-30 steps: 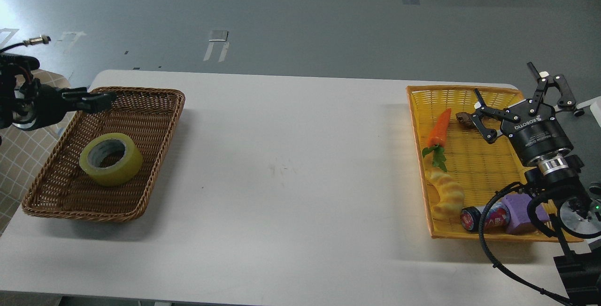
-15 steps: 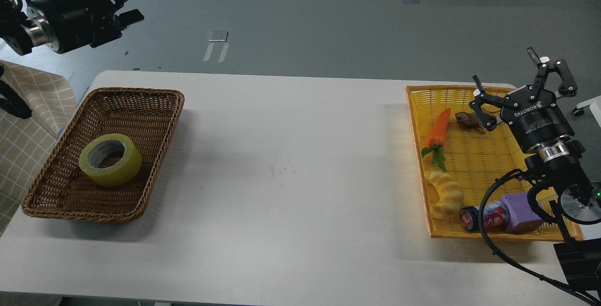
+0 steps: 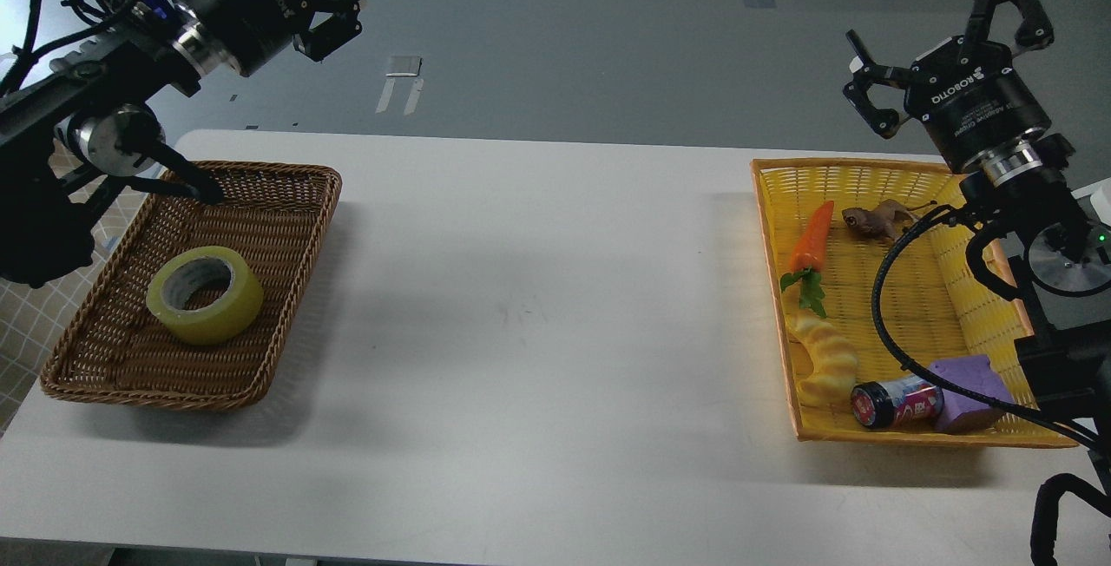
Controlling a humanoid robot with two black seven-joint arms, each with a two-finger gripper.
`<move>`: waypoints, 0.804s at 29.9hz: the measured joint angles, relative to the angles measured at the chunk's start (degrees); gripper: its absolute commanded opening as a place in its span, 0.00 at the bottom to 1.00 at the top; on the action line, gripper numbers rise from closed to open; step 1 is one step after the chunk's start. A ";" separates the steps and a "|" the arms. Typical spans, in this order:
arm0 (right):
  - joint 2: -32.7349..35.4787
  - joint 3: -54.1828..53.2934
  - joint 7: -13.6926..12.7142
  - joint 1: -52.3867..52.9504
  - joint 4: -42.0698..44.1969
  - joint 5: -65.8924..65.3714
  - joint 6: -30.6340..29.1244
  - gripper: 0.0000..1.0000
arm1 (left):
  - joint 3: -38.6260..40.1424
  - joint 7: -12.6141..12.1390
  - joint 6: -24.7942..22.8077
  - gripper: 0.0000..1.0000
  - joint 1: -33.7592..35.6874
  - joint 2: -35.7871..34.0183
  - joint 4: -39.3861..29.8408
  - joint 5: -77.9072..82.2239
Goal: Place and transfer tape with both arms
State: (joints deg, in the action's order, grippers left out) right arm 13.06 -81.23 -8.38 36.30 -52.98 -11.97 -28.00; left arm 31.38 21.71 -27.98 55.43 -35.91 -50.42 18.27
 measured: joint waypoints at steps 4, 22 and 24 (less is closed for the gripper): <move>-0.99 1.08 -0.84 2.18 1.77 0.00 0.00 1.00 | 5.47 0.00 -0.01 0.98 -4.11 4.33 -0.03 0.00; -9.48 2.24 -0.23 6.78 6.30 -0.15 0.00 1.00 | 15.32 0.06 -0.02 0.98 -9.96 14.86 -0.02 -0.35; -10.38 2.33 -0.23 6.83 6.31 -0.15 0.00 1.00 | 15.37 -0.02 -0.02 0.98 -9.97 14.88 0.02 -0.91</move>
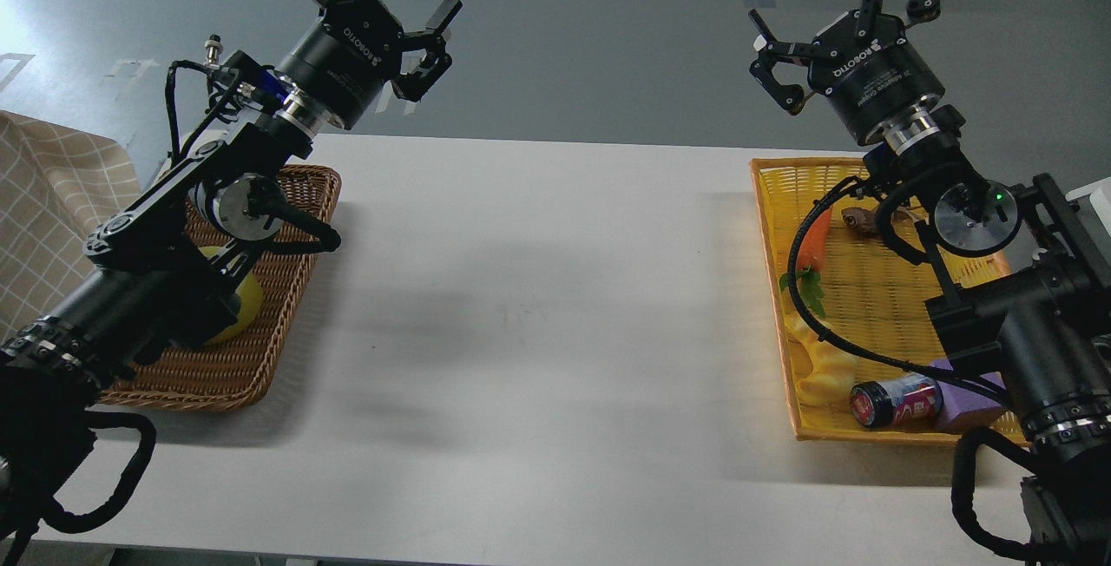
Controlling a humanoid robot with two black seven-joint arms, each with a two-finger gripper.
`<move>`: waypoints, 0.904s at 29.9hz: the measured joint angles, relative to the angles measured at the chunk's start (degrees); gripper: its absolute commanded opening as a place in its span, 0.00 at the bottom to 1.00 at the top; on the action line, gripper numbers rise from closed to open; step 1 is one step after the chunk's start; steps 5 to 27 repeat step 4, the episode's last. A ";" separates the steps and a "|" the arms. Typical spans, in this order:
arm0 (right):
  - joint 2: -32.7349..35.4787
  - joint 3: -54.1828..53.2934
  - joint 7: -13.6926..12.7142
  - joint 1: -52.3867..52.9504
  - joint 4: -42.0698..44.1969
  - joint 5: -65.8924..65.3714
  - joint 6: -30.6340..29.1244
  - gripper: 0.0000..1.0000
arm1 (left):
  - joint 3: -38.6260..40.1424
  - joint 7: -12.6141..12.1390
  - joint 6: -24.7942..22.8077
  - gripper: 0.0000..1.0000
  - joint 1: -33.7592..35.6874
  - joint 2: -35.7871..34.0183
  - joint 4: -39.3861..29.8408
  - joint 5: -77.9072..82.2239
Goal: Place and transfer tape with both arms
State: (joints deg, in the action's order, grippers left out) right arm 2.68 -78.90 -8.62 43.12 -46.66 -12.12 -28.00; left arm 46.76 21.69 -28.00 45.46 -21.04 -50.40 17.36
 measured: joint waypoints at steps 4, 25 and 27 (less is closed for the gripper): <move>-0.84 0.03 0.03 0.00 0.00 0.00 0.00 1.00 | 0.01 -0.13 0.00 0.98 -0.02 0.00 0.12 -0.55; -0.84 0.03 0.03 0.00 0.00 0.00 0.00 1.00 | 0.01 -0.13 0.00 0.98 -0.02 0.00 0.12 -0.55; -0.84 0.03 0.03 0.00 0.00 0.00 0.00 1.00 | 0.01 -0.13 0.00 0.98 -0.02 0.00 0.12 -0.55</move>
